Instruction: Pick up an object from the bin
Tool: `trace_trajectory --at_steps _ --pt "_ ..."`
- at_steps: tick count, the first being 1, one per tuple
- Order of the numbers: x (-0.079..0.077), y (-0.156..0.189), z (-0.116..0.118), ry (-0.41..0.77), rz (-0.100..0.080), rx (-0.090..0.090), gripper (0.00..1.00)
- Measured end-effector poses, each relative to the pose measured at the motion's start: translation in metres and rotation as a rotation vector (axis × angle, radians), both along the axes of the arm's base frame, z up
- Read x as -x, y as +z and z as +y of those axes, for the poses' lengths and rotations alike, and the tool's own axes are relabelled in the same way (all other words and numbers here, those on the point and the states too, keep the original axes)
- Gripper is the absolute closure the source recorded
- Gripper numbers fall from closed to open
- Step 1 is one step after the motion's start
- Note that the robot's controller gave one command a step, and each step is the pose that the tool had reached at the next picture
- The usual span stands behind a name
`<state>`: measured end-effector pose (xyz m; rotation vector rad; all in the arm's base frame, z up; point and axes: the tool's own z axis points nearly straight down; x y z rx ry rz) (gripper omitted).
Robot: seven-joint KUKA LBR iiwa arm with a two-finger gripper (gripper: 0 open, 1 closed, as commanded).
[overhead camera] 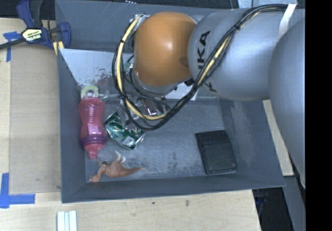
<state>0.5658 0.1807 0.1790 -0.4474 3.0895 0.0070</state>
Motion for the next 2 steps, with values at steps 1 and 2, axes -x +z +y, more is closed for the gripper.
trace_trajectory --at_steps 1,2 --pt "-0.014 0.003 0.010 -0.193 -0.002 -0.006 1.00" --pt "0.008 -0.009 0.005 -0.012 -0.005 -0.002 1.00"
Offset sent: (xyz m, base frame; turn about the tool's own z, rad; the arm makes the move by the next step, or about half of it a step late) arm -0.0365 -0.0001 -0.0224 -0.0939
